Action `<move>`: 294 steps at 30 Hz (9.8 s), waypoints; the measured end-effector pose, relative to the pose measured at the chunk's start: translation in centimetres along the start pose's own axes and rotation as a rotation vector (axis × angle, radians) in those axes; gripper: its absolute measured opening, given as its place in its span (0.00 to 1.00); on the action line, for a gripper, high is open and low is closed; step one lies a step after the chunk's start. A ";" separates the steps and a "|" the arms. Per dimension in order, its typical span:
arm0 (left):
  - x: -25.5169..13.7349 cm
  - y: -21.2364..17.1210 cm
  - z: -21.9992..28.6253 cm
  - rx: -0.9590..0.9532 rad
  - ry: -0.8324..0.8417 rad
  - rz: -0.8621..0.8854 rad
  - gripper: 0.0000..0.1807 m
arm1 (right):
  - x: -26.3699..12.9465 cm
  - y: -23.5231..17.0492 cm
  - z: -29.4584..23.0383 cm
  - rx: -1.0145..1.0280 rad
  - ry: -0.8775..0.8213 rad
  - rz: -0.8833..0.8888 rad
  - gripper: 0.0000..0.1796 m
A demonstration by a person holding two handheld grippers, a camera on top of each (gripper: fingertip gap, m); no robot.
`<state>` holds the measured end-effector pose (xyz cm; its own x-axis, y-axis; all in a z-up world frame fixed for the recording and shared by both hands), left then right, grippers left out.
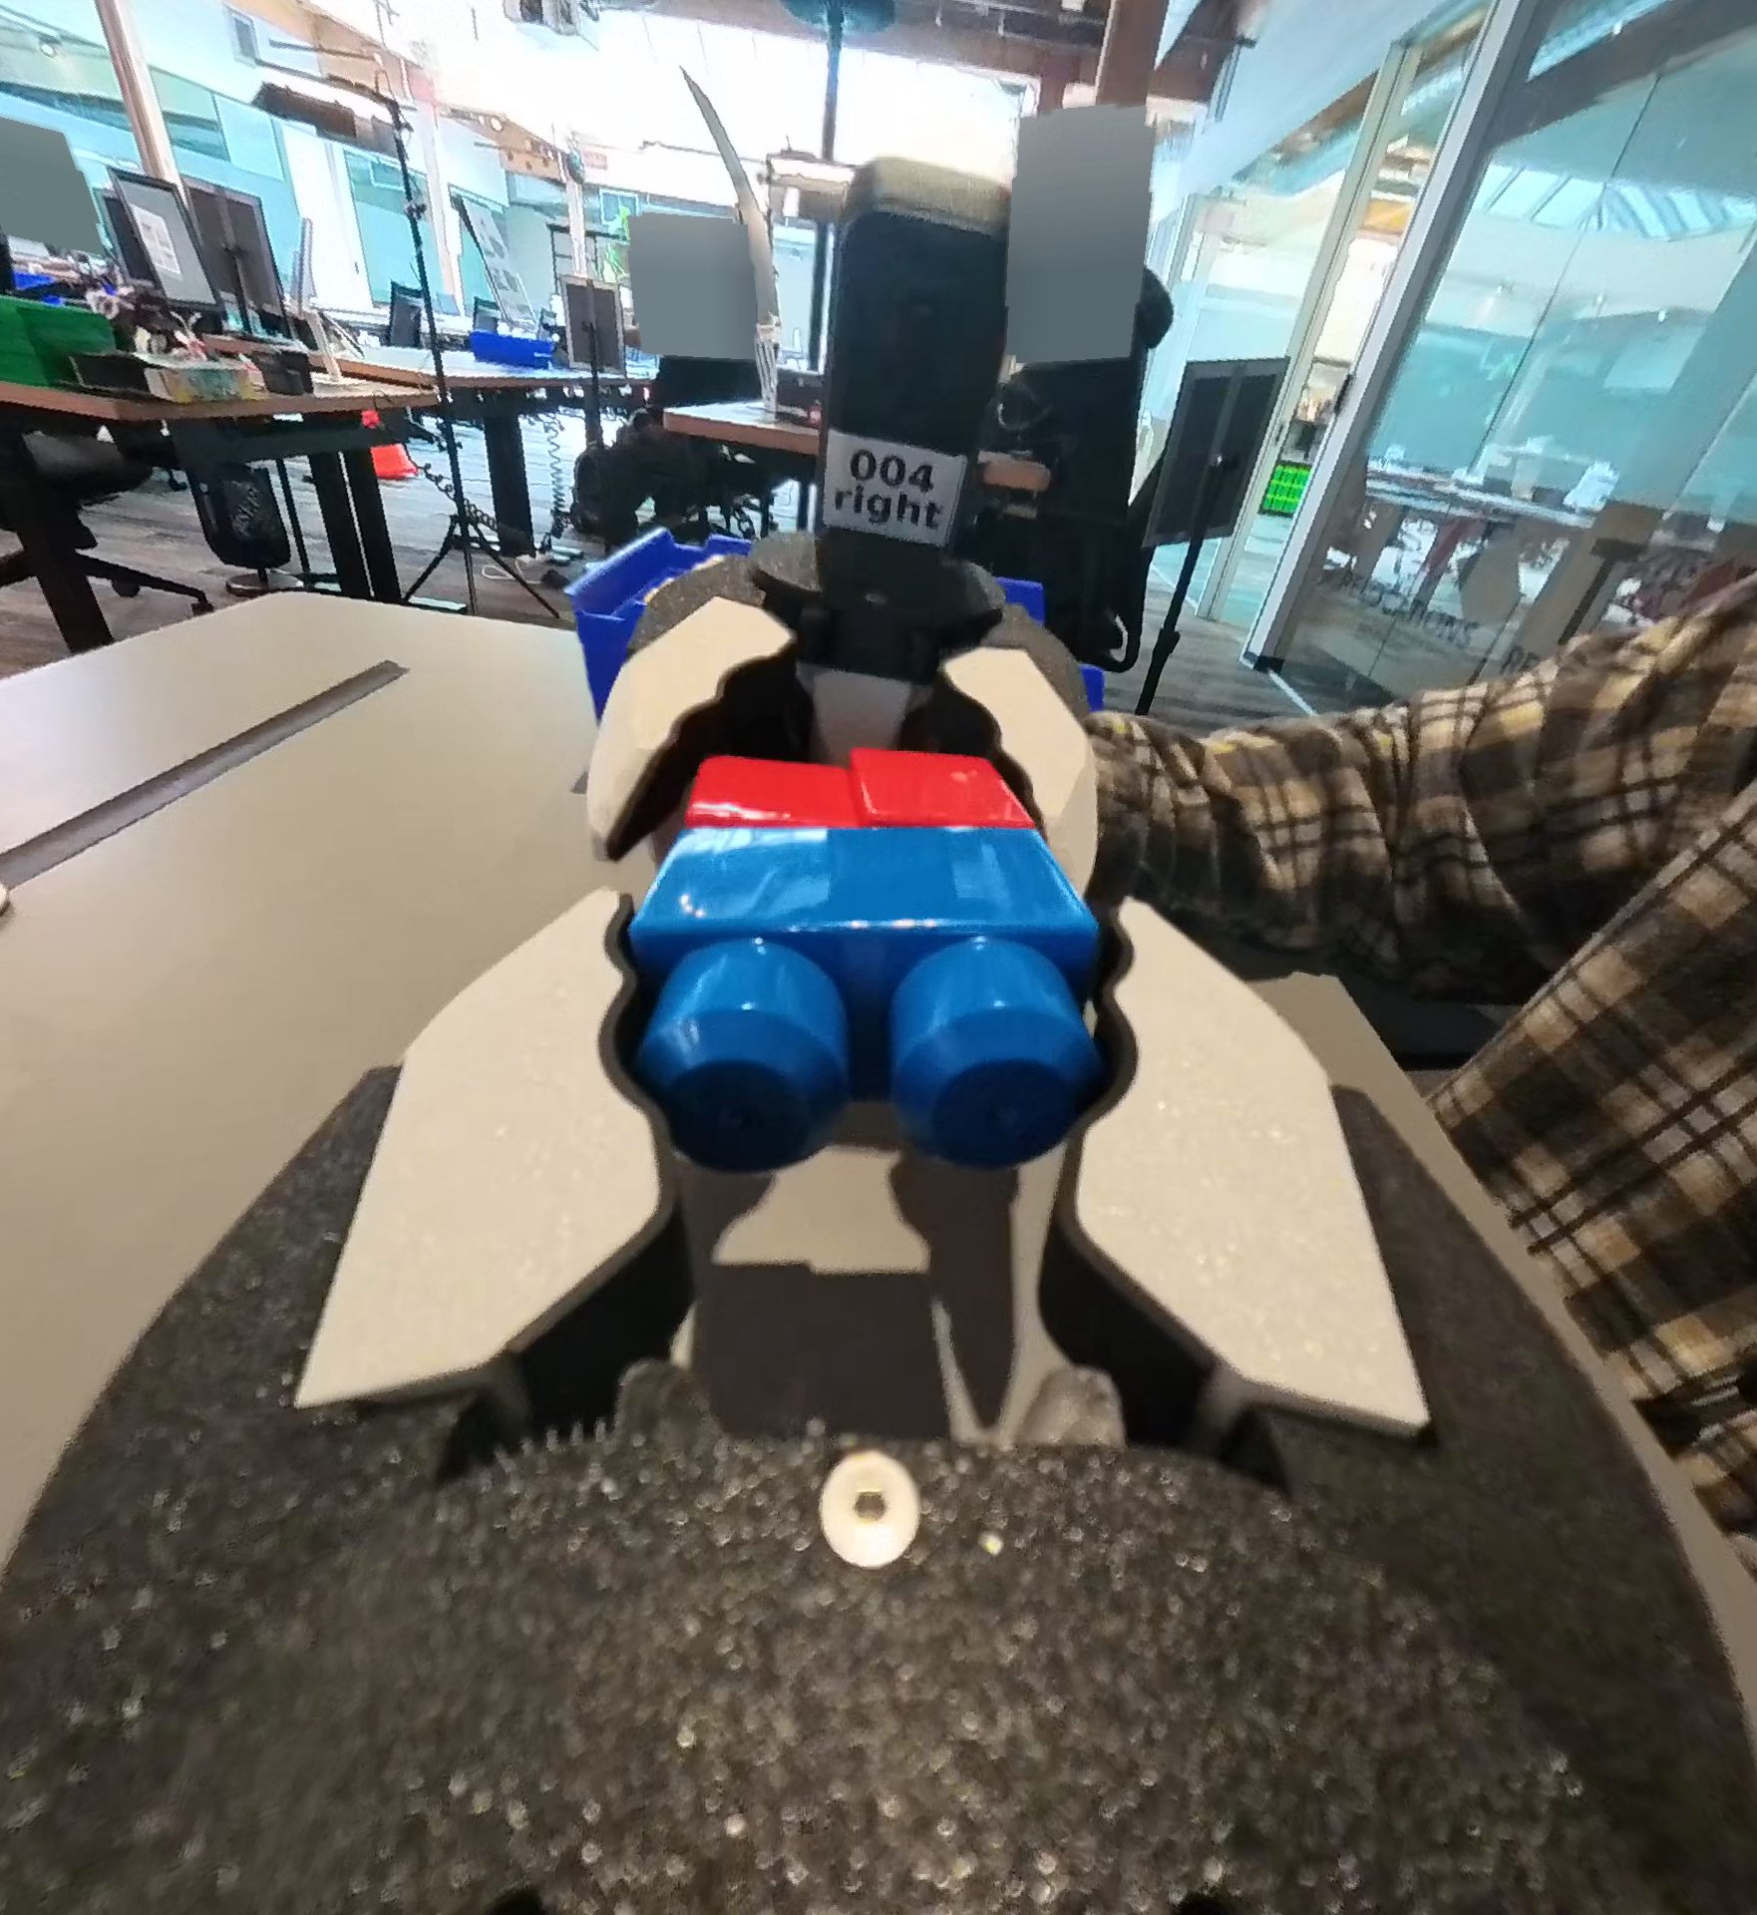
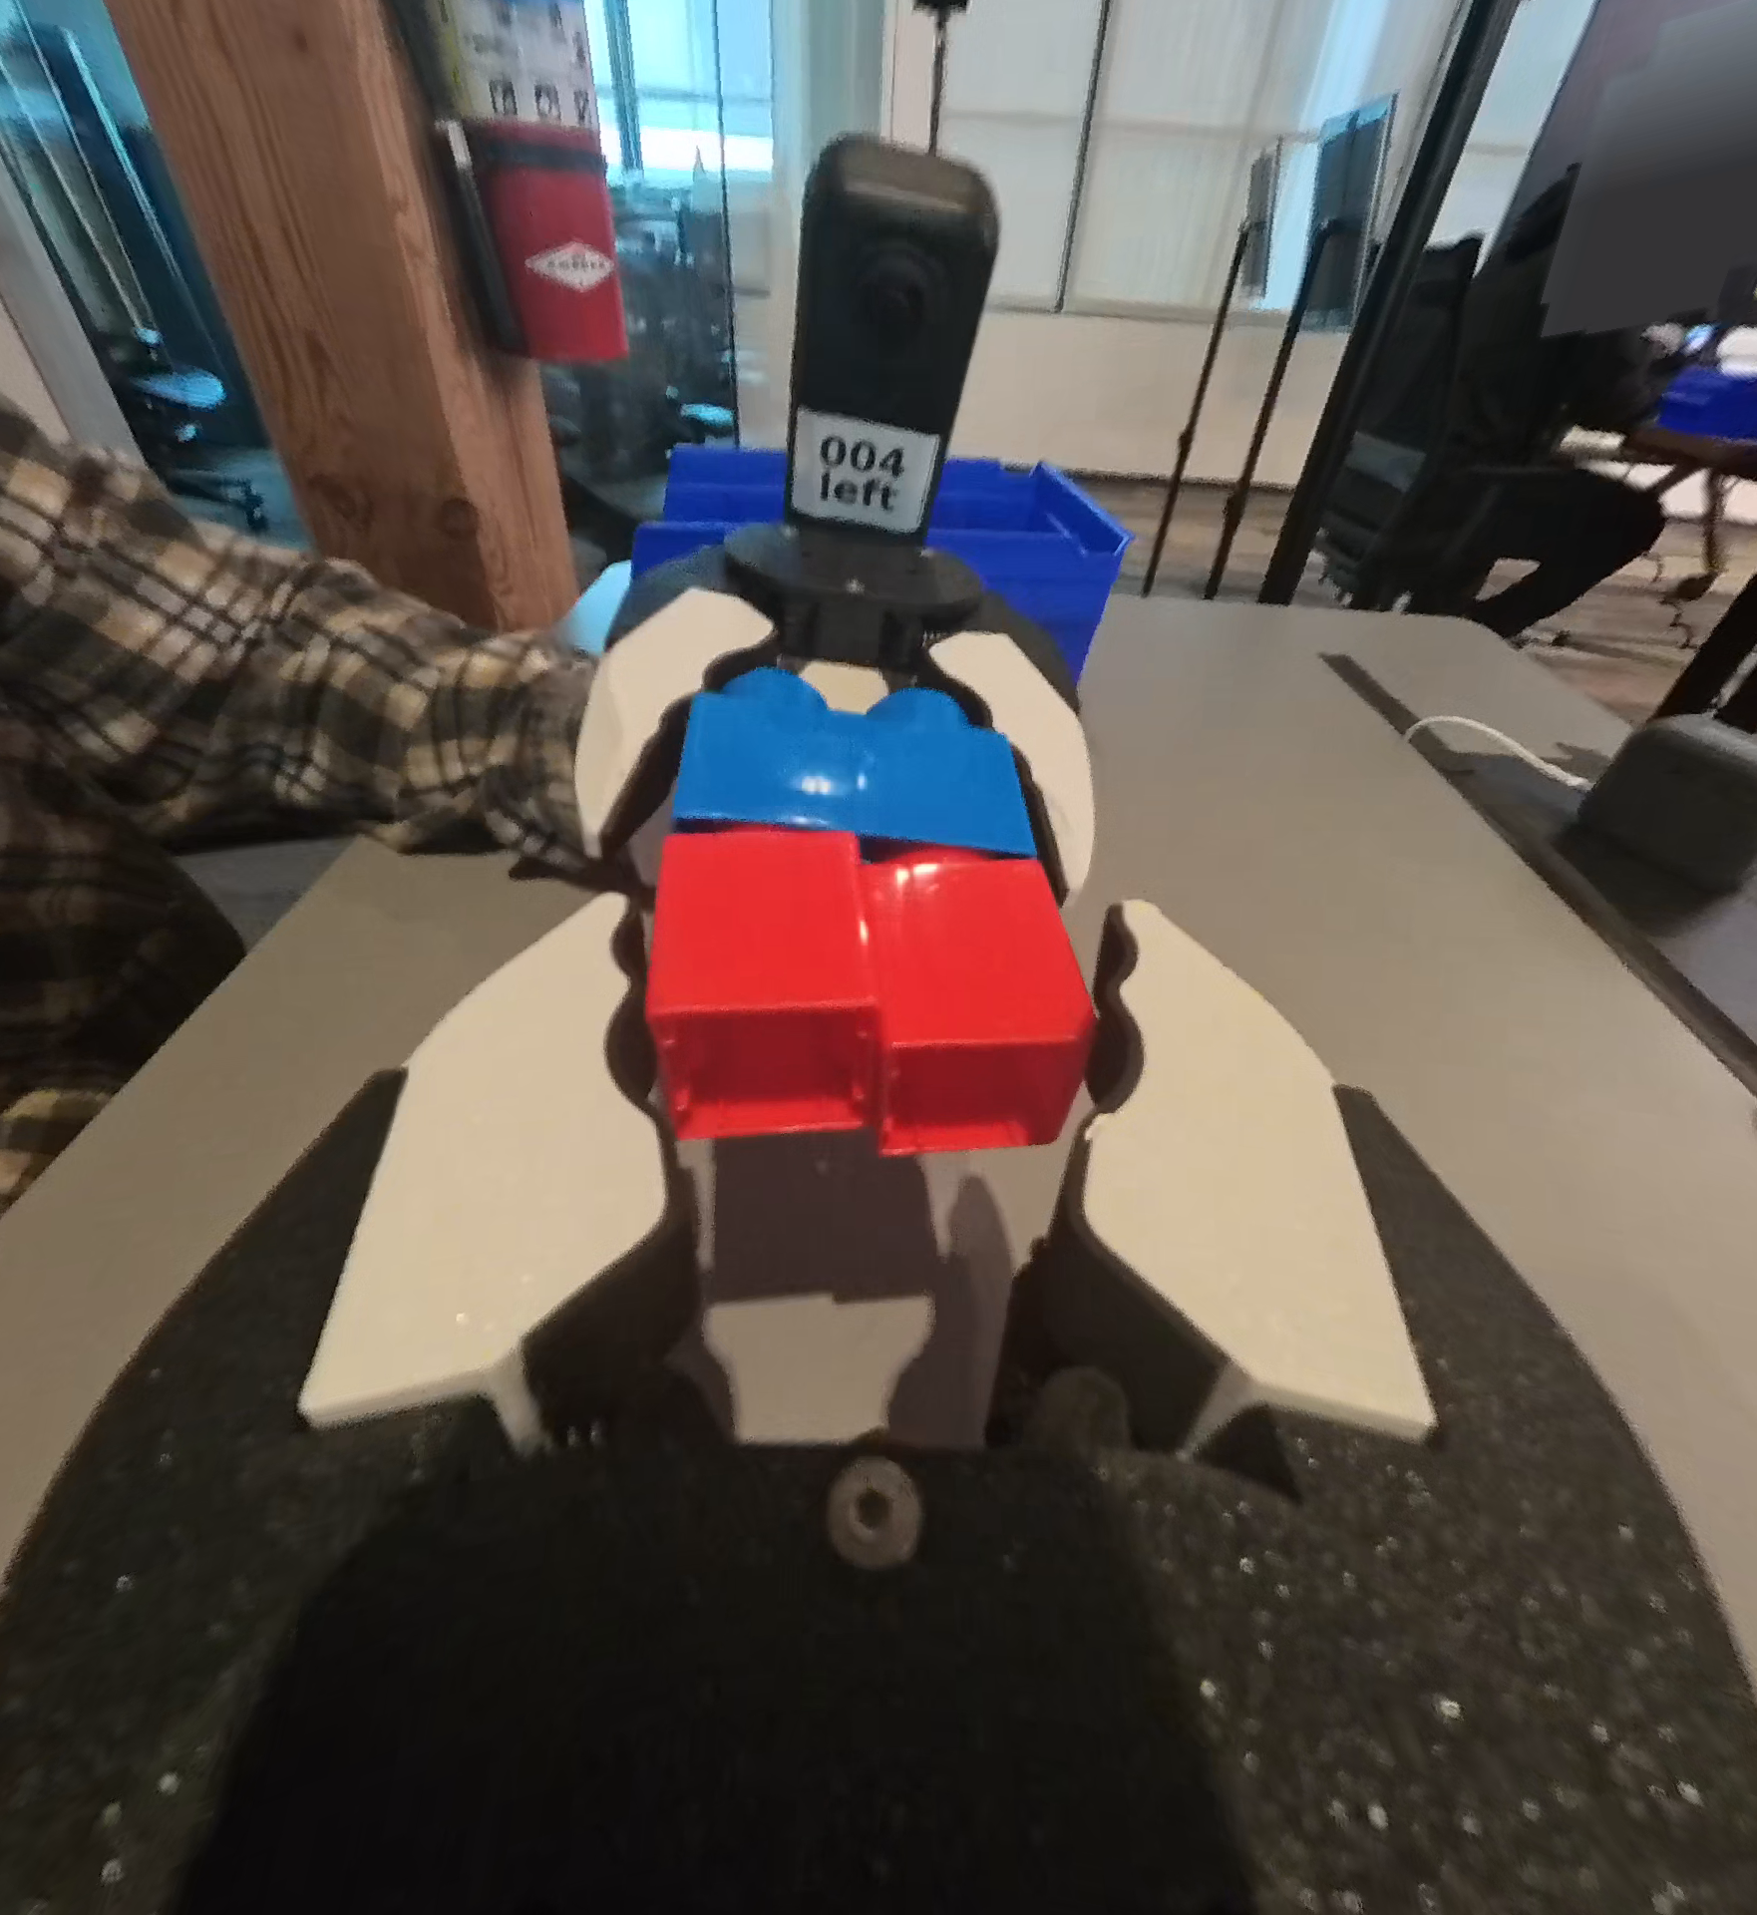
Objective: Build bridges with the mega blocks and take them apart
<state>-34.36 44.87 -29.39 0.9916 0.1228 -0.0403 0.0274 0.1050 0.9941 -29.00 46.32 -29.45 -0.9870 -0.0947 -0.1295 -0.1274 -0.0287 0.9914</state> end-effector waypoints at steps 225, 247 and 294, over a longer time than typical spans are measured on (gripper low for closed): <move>-0.4 2.1 0.2 -0.048 0.096 0.142 0.52 | -4.8 6.7 0.3 0.258 -0.245 0.107 0.38; 0.7 0.0 0.0 -0.043 0.116 0.062 0.44 | -39.0 -5.3 -1.6 0.387 -1.699 -0.027 0.38; 0.9 -0.5 0.4 -0.027 0.083 0.026 0.39 | -38.9 -7.6 -3.0 0.790 -1.545 -0.305 0.59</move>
<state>-33.45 44.53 -29.88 0.9781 0.2068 -0.0235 -0.0030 0.1267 0.9919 10.60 47.27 -31.95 -0.0430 0.7787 -0.6259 0.1410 0.6250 0.7678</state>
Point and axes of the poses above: each gripper's, where its closed fingertips meet, x out along the fingers, y out of its top, z = x × y across the jaws, the point moved 3 cm from there along -x, back along the fingers, and after that the axes turned 2 degrees about x, right-handed, at the moved point
